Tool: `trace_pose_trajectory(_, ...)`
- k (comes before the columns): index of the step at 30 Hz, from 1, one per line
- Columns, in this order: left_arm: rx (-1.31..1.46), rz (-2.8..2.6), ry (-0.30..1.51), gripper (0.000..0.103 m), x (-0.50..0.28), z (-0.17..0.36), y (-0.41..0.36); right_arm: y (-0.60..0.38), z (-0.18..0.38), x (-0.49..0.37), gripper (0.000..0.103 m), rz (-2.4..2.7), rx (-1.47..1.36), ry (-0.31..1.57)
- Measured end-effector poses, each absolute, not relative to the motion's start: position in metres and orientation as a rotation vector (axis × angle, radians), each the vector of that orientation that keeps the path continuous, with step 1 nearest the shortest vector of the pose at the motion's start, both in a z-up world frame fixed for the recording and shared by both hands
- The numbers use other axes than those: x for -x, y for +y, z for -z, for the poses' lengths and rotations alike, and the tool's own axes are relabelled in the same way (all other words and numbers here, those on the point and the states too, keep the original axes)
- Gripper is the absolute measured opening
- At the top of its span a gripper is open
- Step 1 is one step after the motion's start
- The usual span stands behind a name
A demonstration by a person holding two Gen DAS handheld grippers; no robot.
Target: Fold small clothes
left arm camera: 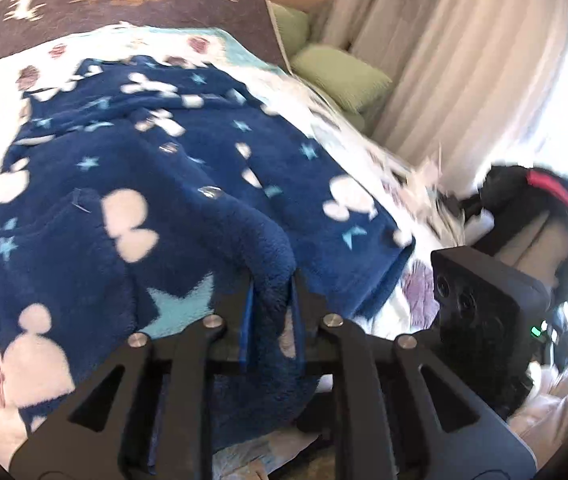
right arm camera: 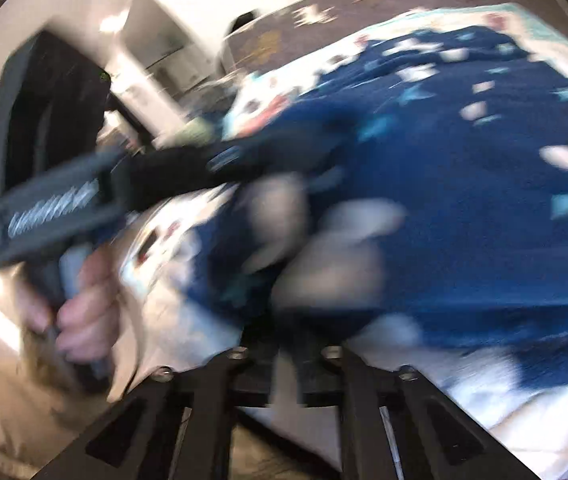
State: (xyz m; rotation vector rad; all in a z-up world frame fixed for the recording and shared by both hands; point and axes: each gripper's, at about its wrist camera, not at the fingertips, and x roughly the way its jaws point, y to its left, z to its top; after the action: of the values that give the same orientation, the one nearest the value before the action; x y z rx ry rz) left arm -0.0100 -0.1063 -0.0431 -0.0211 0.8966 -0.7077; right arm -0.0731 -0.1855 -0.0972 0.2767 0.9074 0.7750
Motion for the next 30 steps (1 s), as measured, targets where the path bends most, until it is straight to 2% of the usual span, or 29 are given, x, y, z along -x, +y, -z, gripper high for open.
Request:
trace_pose_trajectory(4,-0.095,0.674,1.019,0.023,0.009,0.08,-0.129,-0.182,0.101,0.085,0.008,-0.733,-0.172,0.949)
trace_pose_trajectory(7,-0.036,0.712,0.998,0.025,0.016,0.077,-0.115,-0.206,0.088,0.101,0.01,-0.708,-0.119,0.913)
trace_pose_trajectory(10,0.035,0.745,1.009,0.027,0.024,0.07,-0.097,-0.236,0.068,0.11,0.02,-0.643,-0.115,0.86)
trace_pose_trajectory(12,0.051,0.729,0.98,0.032,0.034,0.062,-0.083,-0.256,0.052,0.106,0.025,-0.594,-0.154,0.81)
trace_pose_trajectory(14,0.052,0.677,0.945,0.043,0.04,0.053,-0.069,-0.264,0.042,0.093,0.029,-0.577,-0.202,0.78)
trace_pose_trajectory(18,0.026,0.466,0.878,0.05,0.05,0.047,-0.03,-0.247,0.045,0.062,0.033,-0.553,-0.238,0.798)
trace_pose_trajectory(22,0.031,0.265,0.898,0.058,0.056,0.066,0.014,-0.214,0.053,0.044,0.033,-0.666,-0.261,0.807)
trace_pose_trajectory(25,0.093,0.188,0.977,0.058,0.05,0.095,0.036,-0.193,0.066,0.033,0.031,-0.695,-0.19,0.831)
trace_pose_trajectory(27,0.129,0.199,0.983,0.057,0.049,0.108,0.04,-0.186,0.088,0.023,0.017,-0.561,-0.1,0.894)
trace_pose_trajectory(28,0.098,0.204,0.959,0.051,0.052,0.107,0.038,-0.19,0.09,0.024,0.016,-0.568,-0.116,0.876)
trace_pose_trajectory(29,0.069,0.236,0.953,0.034,0.055,0.105,0.033,-0.195,0.089,0.027,0.016,-0.581,-0.149,0.869)
trace_pose_trajectory(30,0.071,0.286,0.957,0.026,0.057,0.102,0.029,-0.201,0.085,0.03,0.016,-0.582,-0.168,0.871)
